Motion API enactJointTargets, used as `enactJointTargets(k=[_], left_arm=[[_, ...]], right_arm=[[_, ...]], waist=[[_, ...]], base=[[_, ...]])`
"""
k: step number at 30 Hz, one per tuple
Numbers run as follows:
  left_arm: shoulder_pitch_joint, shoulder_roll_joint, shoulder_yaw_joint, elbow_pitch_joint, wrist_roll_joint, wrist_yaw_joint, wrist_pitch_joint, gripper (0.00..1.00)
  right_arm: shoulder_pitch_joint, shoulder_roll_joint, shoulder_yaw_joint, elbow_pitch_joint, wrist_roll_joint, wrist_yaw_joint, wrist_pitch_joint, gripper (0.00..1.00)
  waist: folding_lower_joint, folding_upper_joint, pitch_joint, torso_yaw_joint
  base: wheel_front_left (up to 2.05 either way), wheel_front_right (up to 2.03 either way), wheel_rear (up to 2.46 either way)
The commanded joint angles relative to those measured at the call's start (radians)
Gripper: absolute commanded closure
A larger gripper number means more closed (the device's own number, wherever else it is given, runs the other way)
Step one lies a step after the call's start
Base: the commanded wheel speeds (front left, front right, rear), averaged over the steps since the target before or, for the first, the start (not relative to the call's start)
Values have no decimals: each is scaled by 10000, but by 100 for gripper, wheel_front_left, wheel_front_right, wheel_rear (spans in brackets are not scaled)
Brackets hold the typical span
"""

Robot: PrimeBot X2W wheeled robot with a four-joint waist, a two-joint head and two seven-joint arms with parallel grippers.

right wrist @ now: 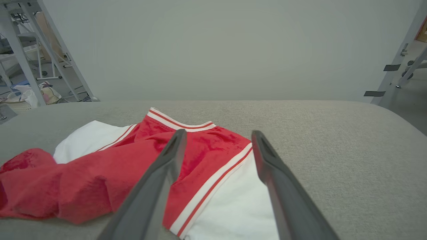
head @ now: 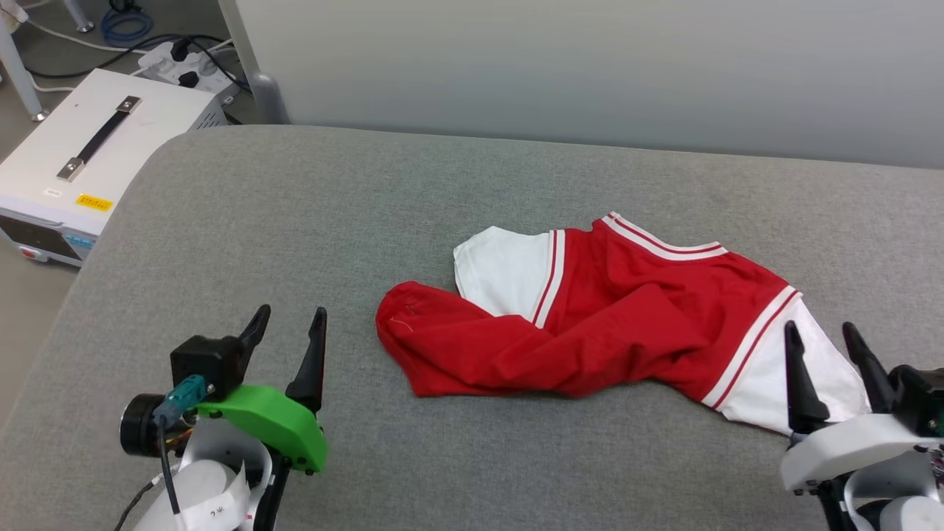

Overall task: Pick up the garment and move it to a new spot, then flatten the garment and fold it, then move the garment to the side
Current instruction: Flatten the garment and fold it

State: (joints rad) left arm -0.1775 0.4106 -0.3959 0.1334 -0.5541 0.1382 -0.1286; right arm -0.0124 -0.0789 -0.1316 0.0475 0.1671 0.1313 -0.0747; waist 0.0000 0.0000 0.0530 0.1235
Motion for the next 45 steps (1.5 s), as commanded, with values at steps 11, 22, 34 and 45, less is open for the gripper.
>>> enactJointTargets(k=[11, 22, 34, 45], left_arm=[[-2278, 183, -1165, 1562, 53, -1388, 2334, 0], [-4020, 110, -2622, 3640, -293, -2578, 5035, 0], [-4571, 1108, -5425, 3410, -2096, -2686, 7984, 100], [-2857, 2053, -4971, 1524, -2445, -1825, 6238, 100]], right_arm=[[551, 153, 1798, -1464, -142, -6, 368, 0], [-59, 194, 2532, -1414, 121, -6, 456, 0], [-275, 243, 2453, -1240, 249, -6, 339, 0], [-91, 236, 2081, -1150, 310, -6, 515, 0]], waist=[[0, 0, 817, -733], [0, 0, 1927, -1488], [0, 0, 2136, -1425], [0, 0, 1116, -839]], base=[[0, 0, 0], [0, 0, 0], [0, 0, 0], [0, 0, 0]])
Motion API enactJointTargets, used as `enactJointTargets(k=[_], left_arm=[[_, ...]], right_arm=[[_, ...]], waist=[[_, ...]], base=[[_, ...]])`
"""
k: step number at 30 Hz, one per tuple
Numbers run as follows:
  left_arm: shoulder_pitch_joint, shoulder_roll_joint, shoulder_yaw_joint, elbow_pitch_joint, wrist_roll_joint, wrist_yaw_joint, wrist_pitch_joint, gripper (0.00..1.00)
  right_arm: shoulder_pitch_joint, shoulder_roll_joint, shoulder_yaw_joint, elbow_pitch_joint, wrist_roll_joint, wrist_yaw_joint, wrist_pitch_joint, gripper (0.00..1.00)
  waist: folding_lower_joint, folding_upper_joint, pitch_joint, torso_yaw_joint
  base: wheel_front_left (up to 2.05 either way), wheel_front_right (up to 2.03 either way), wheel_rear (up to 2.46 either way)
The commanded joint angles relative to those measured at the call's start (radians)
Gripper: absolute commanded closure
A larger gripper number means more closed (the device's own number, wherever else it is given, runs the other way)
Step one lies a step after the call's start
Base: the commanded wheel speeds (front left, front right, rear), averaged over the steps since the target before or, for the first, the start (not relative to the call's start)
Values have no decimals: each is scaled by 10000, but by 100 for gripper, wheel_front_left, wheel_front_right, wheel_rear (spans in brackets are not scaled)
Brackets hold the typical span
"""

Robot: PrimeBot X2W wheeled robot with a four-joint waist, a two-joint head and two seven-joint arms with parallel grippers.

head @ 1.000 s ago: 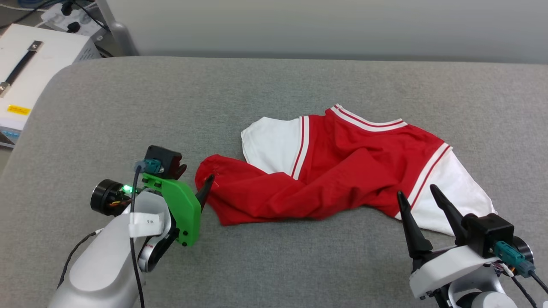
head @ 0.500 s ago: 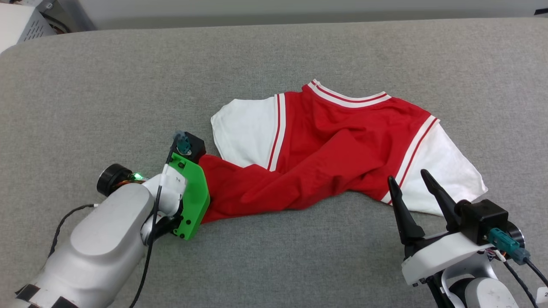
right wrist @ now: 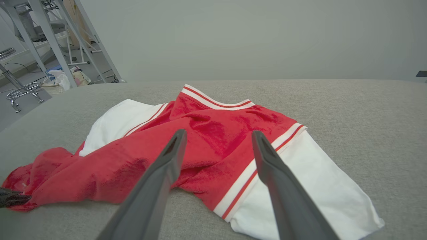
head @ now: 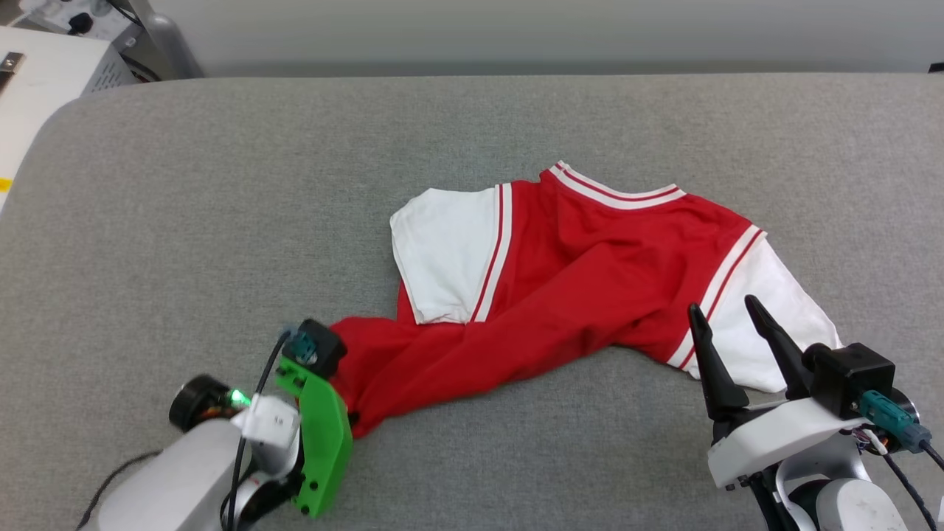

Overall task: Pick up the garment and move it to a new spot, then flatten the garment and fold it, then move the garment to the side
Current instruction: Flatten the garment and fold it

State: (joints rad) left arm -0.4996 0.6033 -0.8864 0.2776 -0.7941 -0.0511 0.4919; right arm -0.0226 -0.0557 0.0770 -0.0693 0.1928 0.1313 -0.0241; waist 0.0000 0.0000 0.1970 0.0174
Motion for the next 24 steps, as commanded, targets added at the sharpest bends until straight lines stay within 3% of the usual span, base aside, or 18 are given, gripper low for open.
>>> enactJointTargets(k=[1, 5, 9, 16, 17, 18, 24], left_arm=[[658, 220, -8, -150, -132, 247, -66, 100], [2048, 547, 148, -1207, -530, 1043, -440, 100], [3458, 512, 220, -1940, -1115, 1759, -757, 100], [4792, 23, 387, -2291, -1644, 2476, -1580, 100], [4842, -88, 503, -2294, -1636, 2591, -1850, 65], [4872, -163, 579, -2292, -1628, 2665, -2031, 0], [4675, -354, 1246, -2681, -1144, 3169, -3477, 0]], right_arm=[[36, -7, -27, 21, 47, -6, 29, 0], [215, -44, -180, -18, 18, -6, 100, 0], [428, -52, -367, -144, 3, -6, 207, 0], [715, -50, -464, -367, -42, -6, 432, 0], [743, -53, -484, -407, -50, -6, 468, 0], [764, -61, -499, -432, -72, -6, 506, 0], [838, -71, -581, -595, -115, -6, 681, 0]], waist=[[0, 0, -401, 263], [0, 0, -763, 477], [0, 0, -1022, 681], [0, 0, -1290, 878], [0, 0, -1314, 898], [0, 0, -1335, 909], [0, 0, -1425, 938]], base=[[0, 0, 0], [0, 0, 0], [0, 0, 0], [0, 0, 0], [0, 0, 0], [0, 0, 0], [0, 0, 0]])
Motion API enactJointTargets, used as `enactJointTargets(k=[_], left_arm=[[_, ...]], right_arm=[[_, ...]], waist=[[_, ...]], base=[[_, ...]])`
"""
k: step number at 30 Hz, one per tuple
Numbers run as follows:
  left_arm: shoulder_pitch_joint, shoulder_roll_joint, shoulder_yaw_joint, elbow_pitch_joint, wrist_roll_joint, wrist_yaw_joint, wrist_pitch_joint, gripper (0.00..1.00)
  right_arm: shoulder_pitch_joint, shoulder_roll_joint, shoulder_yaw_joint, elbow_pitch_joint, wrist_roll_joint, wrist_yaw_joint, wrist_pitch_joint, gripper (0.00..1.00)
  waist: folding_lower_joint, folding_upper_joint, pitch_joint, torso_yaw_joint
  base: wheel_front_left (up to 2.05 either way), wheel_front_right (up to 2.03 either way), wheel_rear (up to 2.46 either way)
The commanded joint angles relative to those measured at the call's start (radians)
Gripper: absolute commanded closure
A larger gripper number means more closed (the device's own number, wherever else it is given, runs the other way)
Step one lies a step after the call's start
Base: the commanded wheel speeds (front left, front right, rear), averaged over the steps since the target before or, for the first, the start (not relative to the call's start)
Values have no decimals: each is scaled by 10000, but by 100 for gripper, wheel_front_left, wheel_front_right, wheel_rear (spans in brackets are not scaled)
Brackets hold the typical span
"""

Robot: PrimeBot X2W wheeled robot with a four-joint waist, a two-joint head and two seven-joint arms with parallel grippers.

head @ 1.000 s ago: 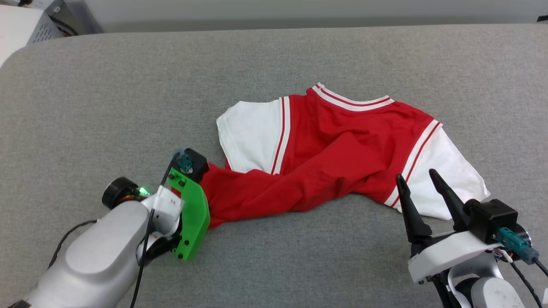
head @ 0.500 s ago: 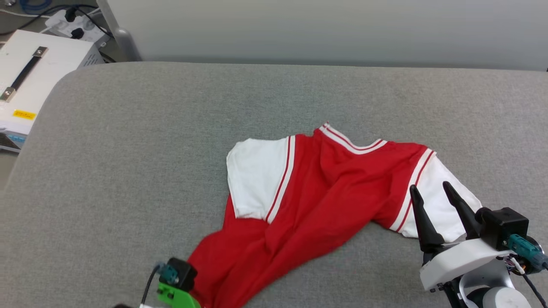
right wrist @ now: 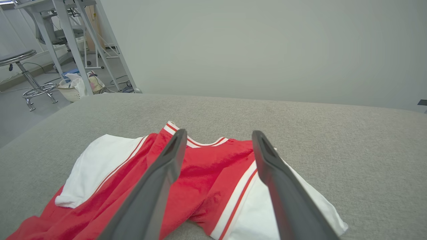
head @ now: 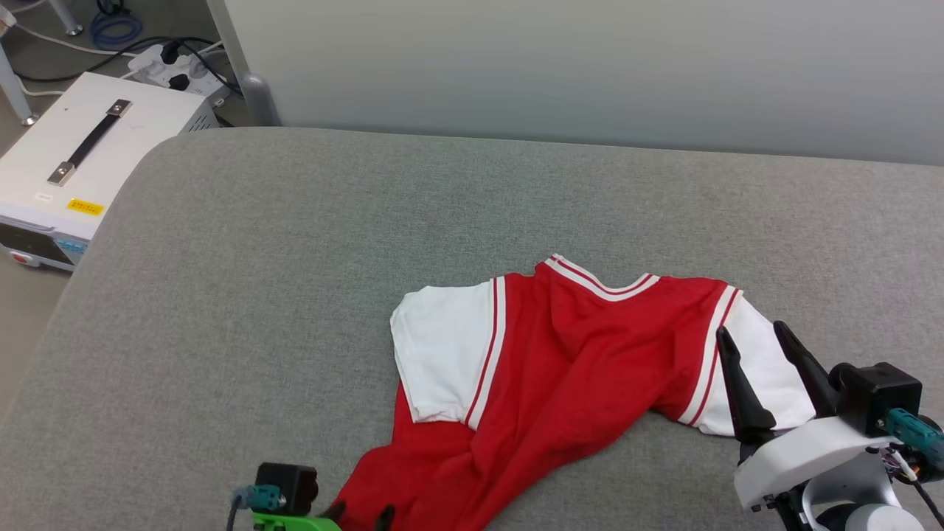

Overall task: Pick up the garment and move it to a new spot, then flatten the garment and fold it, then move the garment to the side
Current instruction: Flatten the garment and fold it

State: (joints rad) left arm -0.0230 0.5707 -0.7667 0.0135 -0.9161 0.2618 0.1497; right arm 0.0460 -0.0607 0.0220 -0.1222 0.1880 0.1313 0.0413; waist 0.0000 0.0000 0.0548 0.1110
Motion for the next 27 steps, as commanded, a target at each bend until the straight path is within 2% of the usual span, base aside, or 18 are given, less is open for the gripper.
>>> enactJointTargets(k=[1, 7, 12, 18, 23, 27], left_arm=[[-179, -10, 210, -166, 224, 159, -354, 0], [-1046, 76, 968, -462, 774, 393, -1423, 0], [-2322, -172, 1355, 108, 601, -8, -1391, 0], [-4292, -487, 1168, 1600, 543, -1045, -653, 0], [-5742, -641, 641, 3240, 454, -2157, 599, 0], [-6455, -773, 353, 4461, 325, -2785, 1402, 0]], right_arm=[[159, -18, -58, -102, -74, -6, 45, 0], [108, 9, -203, -313, -98, -6, 122, 0], [-196, 21, -175, -490, -179, -6, 205, 0], [-637, 30, -12, -559, -261, -6, 271, 0], [-888, 39, 76, -457, -237, -6, 239, 0], [-978, 50, 99, -343, -184, -6, 168, 0]], waist=[[0, 0, 0, 0], [0, 0, 179, -54], [0, 0, 676, -285], [0, 0, 1370, -739], [0, 0, 1817, -1114], [0, 0, 2057, -1303]], base=[[0, 0, 0], [0, 0, 0], [0, 0, 0], [0, 0, 0], [0, 0, 0], [0, 0, 0]])
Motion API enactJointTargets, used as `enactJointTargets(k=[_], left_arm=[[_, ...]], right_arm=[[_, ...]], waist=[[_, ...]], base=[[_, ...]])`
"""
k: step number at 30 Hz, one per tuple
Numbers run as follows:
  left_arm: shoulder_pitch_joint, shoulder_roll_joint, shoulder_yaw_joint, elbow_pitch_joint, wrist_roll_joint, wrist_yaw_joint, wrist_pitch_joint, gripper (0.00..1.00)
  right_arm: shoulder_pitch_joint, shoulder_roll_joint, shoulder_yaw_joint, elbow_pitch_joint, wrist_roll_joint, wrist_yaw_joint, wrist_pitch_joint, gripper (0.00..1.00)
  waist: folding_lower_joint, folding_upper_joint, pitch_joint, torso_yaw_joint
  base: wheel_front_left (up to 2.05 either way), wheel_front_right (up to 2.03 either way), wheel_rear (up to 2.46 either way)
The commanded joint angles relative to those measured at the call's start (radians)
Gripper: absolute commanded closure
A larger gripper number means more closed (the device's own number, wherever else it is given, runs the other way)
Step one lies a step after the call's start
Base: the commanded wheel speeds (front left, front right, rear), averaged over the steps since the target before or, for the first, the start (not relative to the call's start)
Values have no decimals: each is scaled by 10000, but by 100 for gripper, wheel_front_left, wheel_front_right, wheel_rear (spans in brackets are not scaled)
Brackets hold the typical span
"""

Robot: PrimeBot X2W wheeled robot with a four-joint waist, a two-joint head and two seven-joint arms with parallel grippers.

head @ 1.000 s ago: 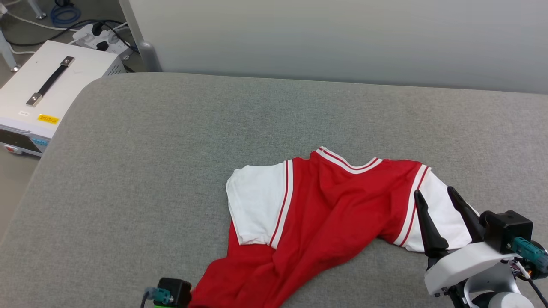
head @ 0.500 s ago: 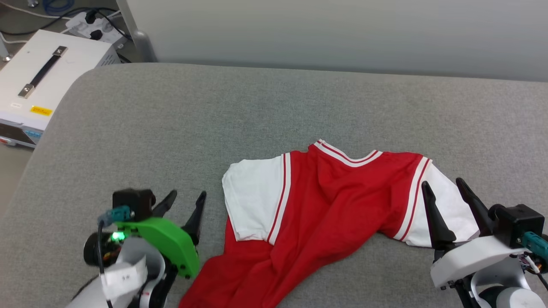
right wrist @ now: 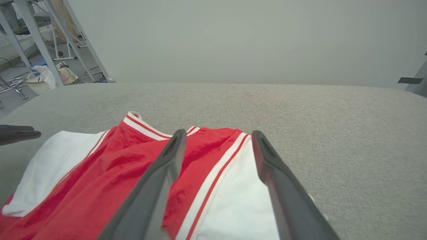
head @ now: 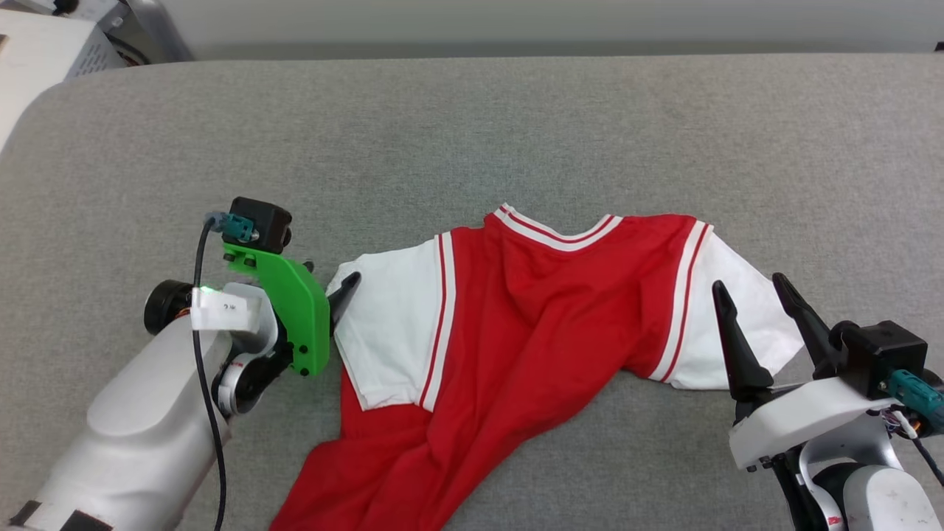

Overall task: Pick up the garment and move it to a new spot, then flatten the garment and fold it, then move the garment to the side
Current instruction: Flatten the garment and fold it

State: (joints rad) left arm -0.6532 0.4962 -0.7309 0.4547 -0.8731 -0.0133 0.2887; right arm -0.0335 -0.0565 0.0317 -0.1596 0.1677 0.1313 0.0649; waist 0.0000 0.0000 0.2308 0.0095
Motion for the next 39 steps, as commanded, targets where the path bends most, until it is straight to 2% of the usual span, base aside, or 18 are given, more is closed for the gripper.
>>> enactJointTargets(k=[1, 6, 11, 12, 13, 15, 18, 23, 26, 29, 33, 39], left_arm=[[-333, -62, -84, 403, -112, -181, 203, 0], [-988, -257, -538, 1795, -68, -681, 1052, 0], [-1292, -495, -1054, 2995, -403, -1000, 2579, 0], [-1321, -519, -1178, 3148, -430, -1028, 2900, 14], [-1339, -557, -1330, 3290, -461, -1058, 3256, 53], [-1341, -630, -1572, 3388, -489, -1103, 3649, 100], [-1366, -649, -1804, 3265, -383, -1140, 3491, 100], [-1376, -450, -1750, 2922, 92, -1140, 1616, 100], [-1266, -283, -1566, 2769, 290, -996, 527, 100], [-1068, -103, -1280, 2466, 478, -595, -713, 100], [-510, 59, -915, 1996, 460, 10, -1815, 100], [439, 579, -400, 927, 317, 883, -2798, 100]], right_arm=[[-202, 11, 4, 65, 43, -6, -85, 0], [-280, 30, 69, 197, 162, -6, -153, 0], [-414, 45, 210, 363, 267, -6, -247, 0], [-437, 47, 226, 386, 283, -6, -263, 0], [-462, 49, 239, 412, 300, -6, -288, 0], [-491, 53, 239, 468, 322, -6, -328, 0], [-516, 56, 185, 544, 340, -6, -372, 0], [-504, 59, -99, 703, 354, -6, -343, 0], [-461, 59, -301, 803, 380, -6, -279, 0], [-391, 60, -581, 942, 482, -6, -180, 0], [-269, 61, -938, 1215, 677, -6, 2, 0], [-183, -117, -1677, 2079, 1111, -6, 718, 0]], waist=[[0, 0, 358, -324], [0, 0, 627, -439], [0, 0, 859, -508], [0, 0, 891, -516], [0, 0, 927, -525], [0, 0, 962, -536], [0, 0, 973, -523], [0, 0, 694, -384], [0, 0, 452, -279], [0, 0, 175, -133], [0, 0, -218, 70], [0, 0, -678, 310]], base=[[0, 0, 0], [0, 0, 0], [0, 0, 0], [0, 0, 0], [0, 0, 0], [0, 0, 0], [0, 0, 0], [0, 0, 0], [0, 0, 0], [0, 0, 0], [0, 0, 0], [0, 0, 0]])
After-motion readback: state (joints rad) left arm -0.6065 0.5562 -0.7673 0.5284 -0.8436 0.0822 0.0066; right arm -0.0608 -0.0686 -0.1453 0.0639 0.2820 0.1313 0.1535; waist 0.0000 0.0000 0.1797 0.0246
